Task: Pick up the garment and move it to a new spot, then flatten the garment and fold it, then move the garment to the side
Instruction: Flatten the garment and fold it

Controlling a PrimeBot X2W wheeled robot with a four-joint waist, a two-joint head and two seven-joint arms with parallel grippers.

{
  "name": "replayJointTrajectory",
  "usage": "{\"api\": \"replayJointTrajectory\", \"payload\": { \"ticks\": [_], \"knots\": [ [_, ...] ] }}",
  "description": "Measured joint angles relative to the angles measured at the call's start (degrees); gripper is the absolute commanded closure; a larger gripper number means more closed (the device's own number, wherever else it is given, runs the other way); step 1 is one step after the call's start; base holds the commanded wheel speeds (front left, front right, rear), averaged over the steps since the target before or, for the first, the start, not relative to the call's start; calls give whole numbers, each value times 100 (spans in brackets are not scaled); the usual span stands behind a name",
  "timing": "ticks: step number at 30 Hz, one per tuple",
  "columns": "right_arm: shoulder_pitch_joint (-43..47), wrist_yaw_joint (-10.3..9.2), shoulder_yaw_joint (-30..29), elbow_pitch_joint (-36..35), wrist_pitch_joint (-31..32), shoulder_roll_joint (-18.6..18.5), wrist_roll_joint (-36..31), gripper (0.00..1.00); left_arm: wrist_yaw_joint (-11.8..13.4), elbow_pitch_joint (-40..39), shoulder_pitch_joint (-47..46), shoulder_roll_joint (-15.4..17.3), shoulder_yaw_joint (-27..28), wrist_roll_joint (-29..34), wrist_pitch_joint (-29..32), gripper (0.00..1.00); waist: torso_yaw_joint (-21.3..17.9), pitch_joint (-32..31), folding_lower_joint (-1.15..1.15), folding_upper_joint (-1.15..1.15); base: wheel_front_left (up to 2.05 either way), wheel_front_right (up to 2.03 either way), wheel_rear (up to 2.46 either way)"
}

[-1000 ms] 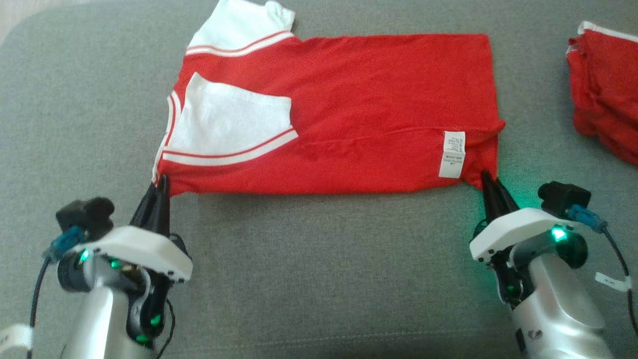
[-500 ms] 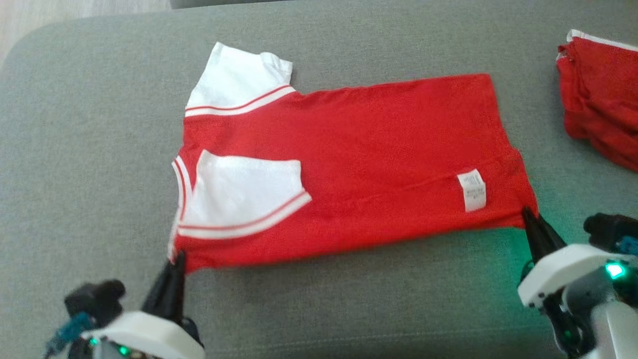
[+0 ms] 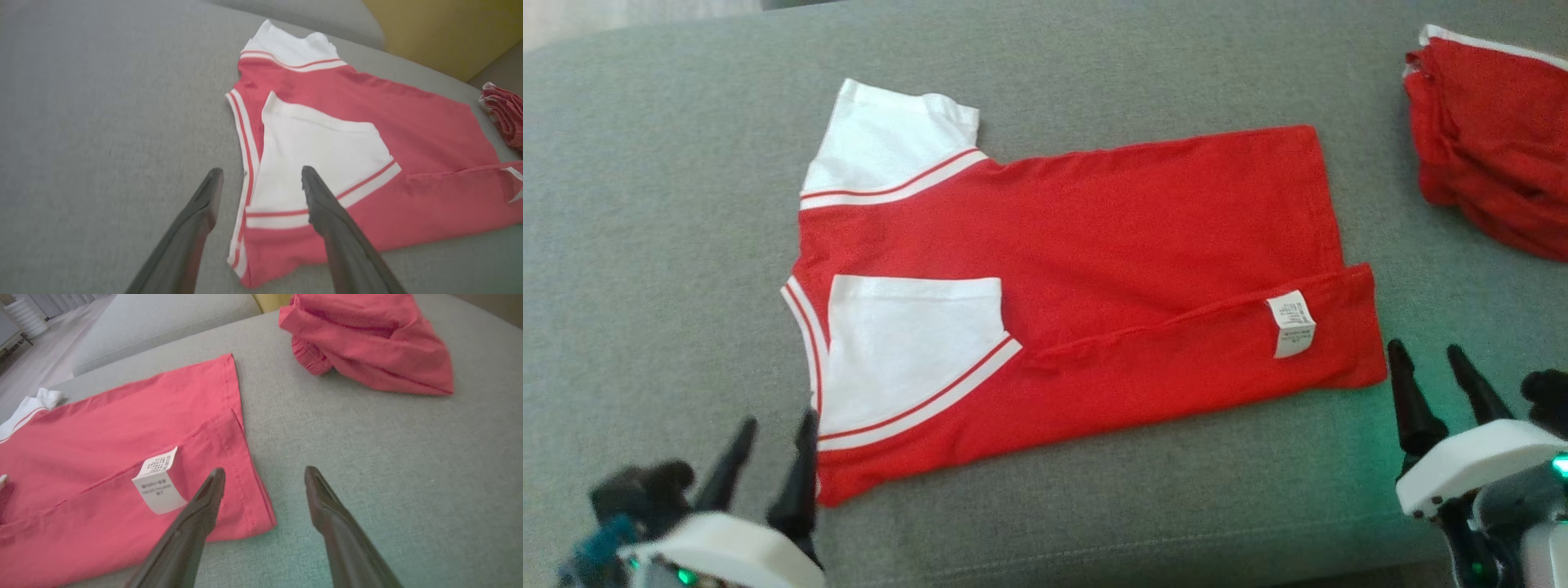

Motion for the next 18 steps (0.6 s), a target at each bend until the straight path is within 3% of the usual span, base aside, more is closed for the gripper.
{"api": "replayJointTrajectory", "payload": {
  "ticks": [3,8,12,18],
  "knots": [
    [-15,0,-27,-187,-142,23,-16,0,-16,-180,-291,286,121,114,151,0,-94,60,0,0,0,0,0],
    [-270,0,192,-377,-303,49,-51,0,-304,-168,-1528,884,180,281,619,0,-205,258,0,0,0,0,0],
    [-808,0,597,-485,-348,43,-54,0,-612,138,-2758,1335,142,337,1255,0,-301,521,0,0,0,0,0],
    [-1676,0,1333,-333,-427,-36,-48,0,-968,1165,-4774,1657,-93,127,2285,0,-523,1096,0,0,0,0,0]
  ]
}}
